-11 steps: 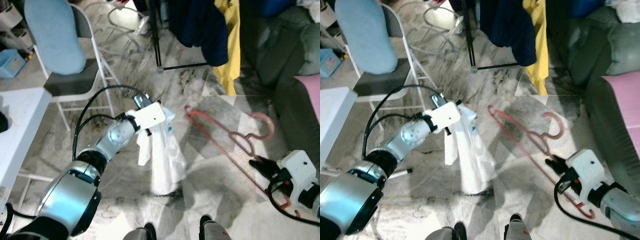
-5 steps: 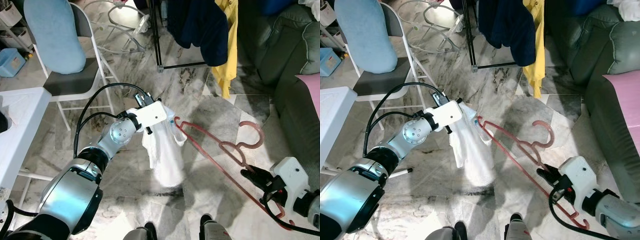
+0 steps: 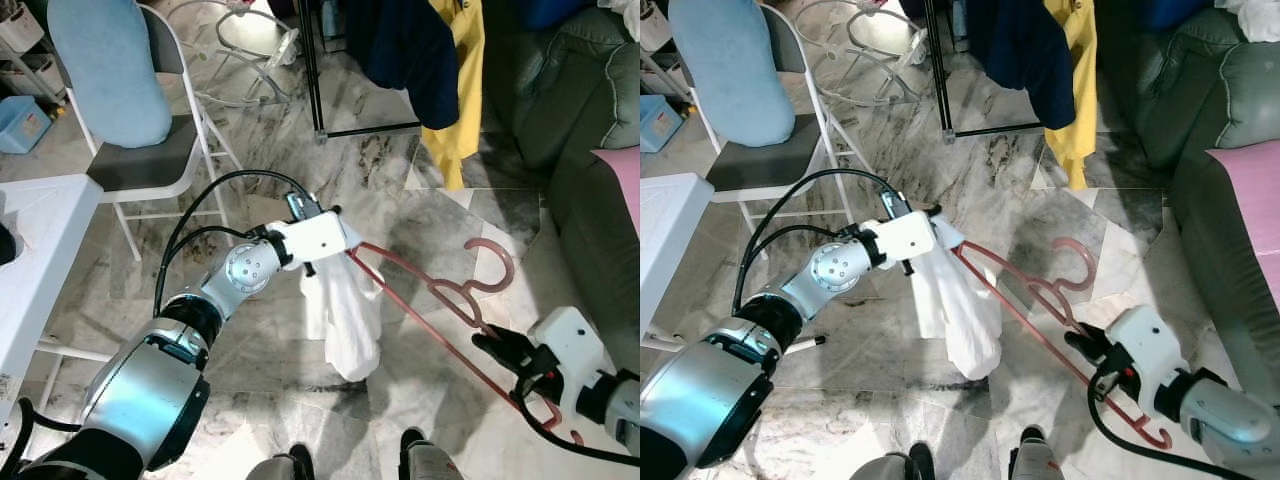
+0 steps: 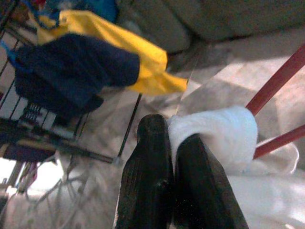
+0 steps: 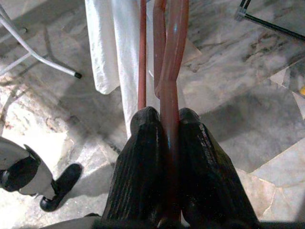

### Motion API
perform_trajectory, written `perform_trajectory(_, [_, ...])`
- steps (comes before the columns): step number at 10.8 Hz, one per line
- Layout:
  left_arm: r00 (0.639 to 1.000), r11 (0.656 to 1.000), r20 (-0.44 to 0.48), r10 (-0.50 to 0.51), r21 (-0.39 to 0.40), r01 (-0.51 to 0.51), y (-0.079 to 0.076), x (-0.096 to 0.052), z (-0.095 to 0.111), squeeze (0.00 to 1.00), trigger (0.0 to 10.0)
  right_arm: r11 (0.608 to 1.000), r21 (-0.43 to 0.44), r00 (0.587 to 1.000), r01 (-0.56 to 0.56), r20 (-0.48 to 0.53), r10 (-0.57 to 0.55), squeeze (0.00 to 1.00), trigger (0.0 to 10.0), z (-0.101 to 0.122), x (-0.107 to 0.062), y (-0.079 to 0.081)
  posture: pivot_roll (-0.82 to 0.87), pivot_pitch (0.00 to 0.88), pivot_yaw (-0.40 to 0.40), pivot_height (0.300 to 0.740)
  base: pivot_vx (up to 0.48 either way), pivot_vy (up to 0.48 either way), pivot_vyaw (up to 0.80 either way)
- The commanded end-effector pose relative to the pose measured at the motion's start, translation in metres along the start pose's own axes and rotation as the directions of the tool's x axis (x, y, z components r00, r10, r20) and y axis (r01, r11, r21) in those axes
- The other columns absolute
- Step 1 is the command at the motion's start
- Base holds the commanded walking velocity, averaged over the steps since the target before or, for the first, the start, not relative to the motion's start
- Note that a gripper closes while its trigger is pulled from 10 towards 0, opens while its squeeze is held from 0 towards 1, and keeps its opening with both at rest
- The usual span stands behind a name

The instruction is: Hang hanger

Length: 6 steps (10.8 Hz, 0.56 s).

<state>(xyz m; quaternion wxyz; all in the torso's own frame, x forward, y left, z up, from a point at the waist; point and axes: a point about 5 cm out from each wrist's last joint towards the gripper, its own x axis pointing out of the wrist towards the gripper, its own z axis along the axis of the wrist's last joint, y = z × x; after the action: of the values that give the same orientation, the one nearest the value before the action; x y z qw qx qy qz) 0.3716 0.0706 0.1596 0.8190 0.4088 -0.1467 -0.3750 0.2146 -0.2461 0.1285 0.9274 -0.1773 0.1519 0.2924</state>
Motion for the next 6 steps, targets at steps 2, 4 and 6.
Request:
perform_trajectory(2, [0.997,0.999,0.065,-0.032,0.021,0.031,0.001,-0.002,0.006,0.00,10.0,0.999,-0.032,0.999,-0.033,-0.003,0.033,0.00,10.0,0.002,0.005,0.003,-0.24,0.232,0.184,0.740,0.000,0.000,0.00])
perform_trajectory(4, [0.986,0.998,0.155,-0.060,0.010,0.060,0.000,-0.002,0.016,0.00,10.0,0.998,-0.040,0.999,-0.043,0.002,0.043,0.00,10.0,0.003,0.012,0.003,-0.23,0.230,0.181,0.740,0.000,0.000,0.00])
perform_trajectory(6, [0.962,0.997,0.269,-0.052,-0.038,0.064,0.004,0.000,0.031,0.00,10.0,0.997,-0.026,0.998,-0.067,0.001,0.067,0.00,10.0,0.000,0.018,0.008,-0.23,0.230,0.181,0.740,0.000,0.000,0.00])
